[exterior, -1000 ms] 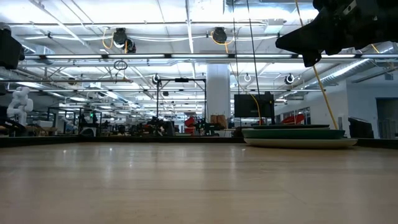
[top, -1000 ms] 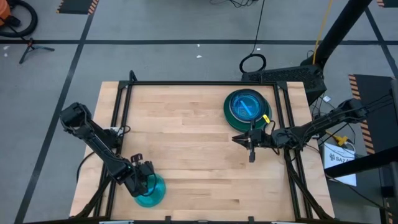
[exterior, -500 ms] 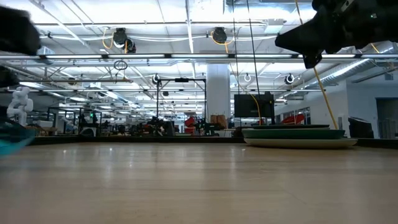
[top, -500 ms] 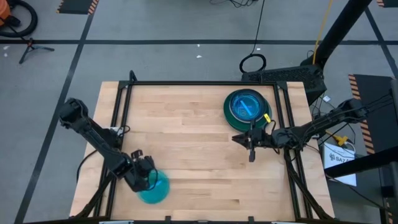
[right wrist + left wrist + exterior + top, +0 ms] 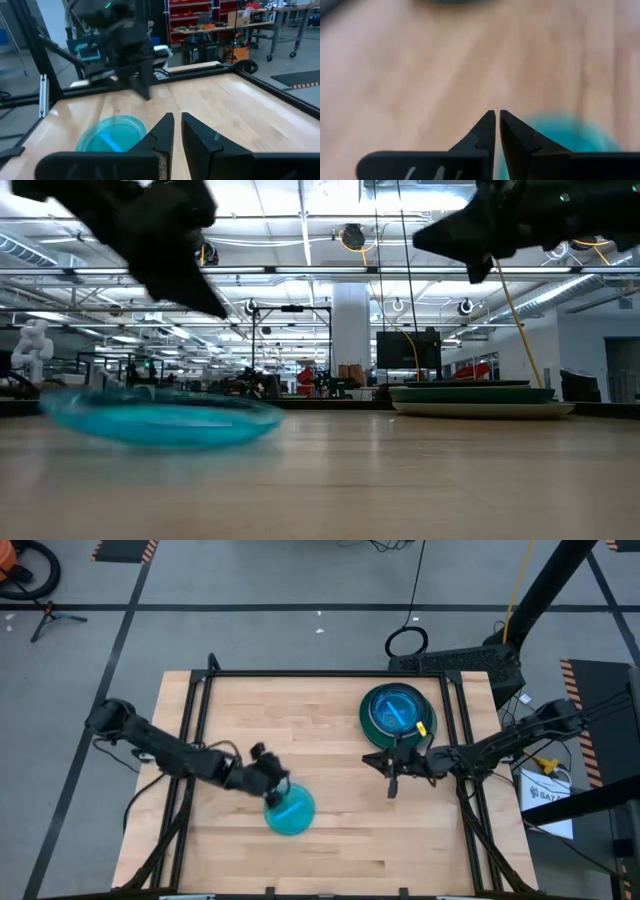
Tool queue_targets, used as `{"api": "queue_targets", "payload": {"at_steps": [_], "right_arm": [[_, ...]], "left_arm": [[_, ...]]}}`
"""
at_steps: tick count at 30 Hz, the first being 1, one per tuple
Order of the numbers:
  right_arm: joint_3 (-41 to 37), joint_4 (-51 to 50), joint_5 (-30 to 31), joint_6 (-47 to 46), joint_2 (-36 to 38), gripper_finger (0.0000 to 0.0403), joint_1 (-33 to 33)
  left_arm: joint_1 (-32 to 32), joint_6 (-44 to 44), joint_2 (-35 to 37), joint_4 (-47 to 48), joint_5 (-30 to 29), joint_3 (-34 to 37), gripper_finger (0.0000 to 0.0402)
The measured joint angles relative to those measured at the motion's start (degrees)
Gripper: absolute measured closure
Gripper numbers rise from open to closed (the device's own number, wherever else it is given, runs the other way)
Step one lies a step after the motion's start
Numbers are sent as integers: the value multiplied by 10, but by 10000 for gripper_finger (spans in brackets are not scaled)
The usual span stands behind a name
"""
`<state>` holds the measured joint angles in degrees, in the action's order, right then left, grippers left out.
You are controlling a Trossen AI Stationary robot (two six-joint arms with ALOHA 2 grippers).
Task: Stack plastic plates
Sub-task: Stack the blue plate on the blue plate
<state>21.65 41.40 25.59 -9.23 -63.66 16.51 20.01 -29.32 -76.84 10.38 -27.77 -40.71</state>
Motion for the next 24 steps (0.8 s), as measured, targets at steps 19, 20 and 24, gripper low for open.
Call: {"api": "queue_targets", "payload": {"at_steps": [19,20,24], "right_arm": [[165,-290,-62,-263,-116,376,-27],[169,-290,-70,-273,-129,378,-31],[223,-290,-100,-275,-193,389,-35]], "left_arm": [[-17,123,0,95,233,0,371],[-2,118,0,116,237,0,371],[46,102,0,149,209,0,371]]}}
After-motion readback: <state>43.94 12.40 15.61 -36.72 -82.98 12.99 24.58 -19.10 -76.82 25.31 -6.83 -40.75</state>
